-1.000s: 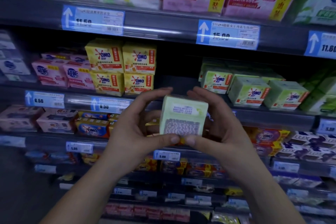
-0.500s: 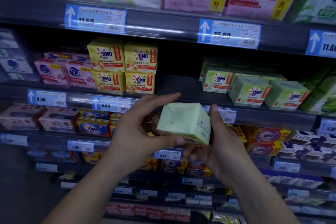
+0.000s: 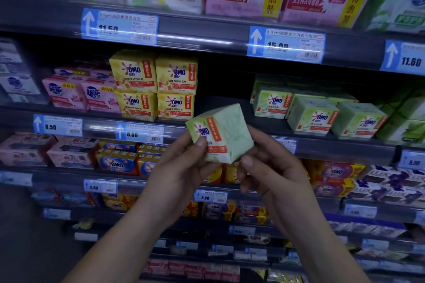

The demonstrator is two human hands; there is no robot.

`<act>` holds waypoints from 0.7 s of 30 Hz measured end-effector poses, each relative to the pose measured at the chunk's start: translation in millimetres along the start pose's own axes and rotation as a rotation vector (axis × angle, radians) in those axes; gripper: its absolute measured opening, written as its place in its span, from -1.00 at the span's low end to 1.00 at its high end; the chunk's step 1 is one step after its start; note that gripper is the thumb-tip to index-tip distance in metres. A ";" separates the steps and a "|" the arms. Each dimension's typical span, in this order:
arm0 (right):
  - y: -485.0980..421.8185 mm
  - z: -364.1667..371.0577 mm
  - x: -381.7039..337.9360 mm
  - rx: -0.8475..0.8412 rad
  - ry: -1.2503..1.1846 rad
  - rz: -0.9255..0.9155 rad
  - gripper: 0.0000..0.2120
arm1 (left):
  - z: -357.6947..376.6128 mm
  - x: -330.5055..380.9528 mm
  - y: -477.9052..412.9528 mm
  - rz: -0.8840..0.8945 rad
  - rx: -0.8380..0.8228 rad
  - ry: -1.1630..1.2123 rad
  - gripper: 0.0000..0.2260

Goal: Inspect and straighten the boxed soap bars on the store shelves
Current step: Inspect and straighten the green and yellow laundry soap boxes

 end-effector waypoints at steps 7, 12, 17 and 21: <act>-4.0 -0.2 -9.9 -0.027 0.273 -0.048 -0.33 | -0.6 11.1 4.9 0.124 0.198 -0.291 -0.75; -2.8 1.8 -6.2 0.069 0.067 0.013 -0.51 | 0.8 23.0 9.7 0.199 0.253 -0.418 -0.63; -1.7 -4.2 -2.0 0.101 0.103 0.046 -0.73 | 5.0 18.5 4.4 0.184 0.286 -0.412 -0.63; -3.4 -16.7 -4.6 0.107 0.216 -0.004 -0.79 | 8.2 11.2 -10.6 0.155 0.295 -0.379 -0.50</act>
Point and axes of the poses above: each hand's wrist, its own y-axis away from the middle knuckle, its own z-axis out of the palm, x = y × z, the point moved 4 cm from there along -y, towards the middle knuckle, and after that the axes turned 14 degrees about -z, right-handed, at the moved point
